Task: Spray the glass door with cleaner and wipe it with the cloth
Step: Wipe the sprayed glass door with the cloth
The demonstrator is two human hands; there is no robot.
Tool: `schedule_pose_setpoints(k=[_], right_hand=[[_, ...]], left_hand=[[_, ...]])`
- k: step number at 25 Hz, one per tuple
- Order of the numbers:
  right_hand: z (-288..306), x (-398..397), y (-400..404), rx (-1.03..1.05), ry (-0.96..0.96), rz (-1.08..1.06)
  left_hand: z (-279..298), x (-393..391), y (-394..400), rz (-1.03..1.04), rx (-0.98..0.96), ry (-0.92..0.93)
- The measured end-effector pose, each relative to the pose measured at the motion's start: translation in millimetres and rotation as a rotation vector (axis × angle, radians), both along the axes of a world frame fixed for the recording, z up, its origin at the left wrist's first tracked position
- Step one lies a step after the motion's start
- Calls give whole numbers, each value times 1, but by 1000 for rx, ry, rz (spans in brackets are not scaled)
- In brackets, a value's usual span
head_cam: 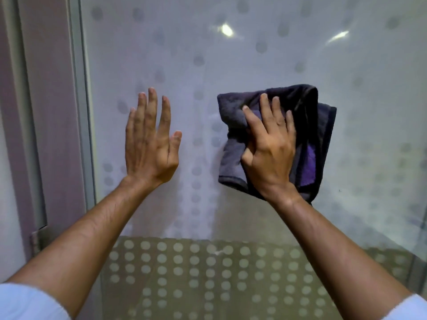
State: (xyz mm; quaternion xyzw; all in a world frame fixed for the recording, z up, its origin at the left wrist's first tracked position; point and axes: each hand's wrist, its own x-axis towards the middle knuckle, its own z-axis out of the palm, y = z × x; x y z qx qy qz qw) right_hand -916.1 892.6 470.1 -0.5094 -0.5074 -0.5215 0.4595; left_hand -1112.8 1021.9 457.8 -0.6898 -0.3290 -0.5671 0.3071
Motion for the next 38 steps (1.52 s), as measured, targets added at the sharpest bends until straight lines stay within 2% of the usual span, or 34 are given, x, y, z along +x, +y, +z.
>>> schedule_pose_setpoints(k=[2, 4, 7, 9, 12, 14, 15, 17, 19, 21, 23, 28, 30, 34, 36, 38], right_hand=[[-11, -19, 12, -9, -25, 26], [-47, -20, 16, -91, -151, 64], [-112, 0, -2, -297, -300, 71], [-123, 20, -13, -318, -324, 35], [-106, 20, -8, -151, -160, -46], [-97, -2, 3, -93, -20, -22], [-100, -11, 8, -86, -14, -1], [-125, -16, 13, -135, -125, 47], [-167, -2, 1, -289, -293, 55], [-194, 22, -21, -433, -378, 38], [-190, 48, -33, -389, -355, 1], [-131, 26, -9, -62, 70, -32], [-137, 5, 1, -87, 6, -8], [-179, 27, -15, -374, -319, 45], [-180, 55, -32, -368, -302, -14], [-166, 74, -42, -216, -137, -93]], left_hand=[[-1, 0, 1, 7, 8, -6], [-2, 1, 1, 2, 8, -2], [-17, 2, -4, -7, -8, 11], [-26, 2, -7, -11, -28, 32], [-32, 2, -10, -4, -36, 46], [-32, 2, -9, -8, -27, 41], [-33, 3, -9, -11, -23, 39], [-33, 3, -8, -9, -17, 35], [-33, 2, -7, -19, -20, 40], [-33, 1, -6, -19, -25, 46], [-34, 1, -6, -9, -21, 46], [-33, 4, -5, 2, -18, 42], [-33, 4, -5, 7, -11, 41], [-33, 3, -5, 4, -16, 43], [-34, 3, -6, 3, -18, 43], [-34, 3, -6, 0, -18, 47]])
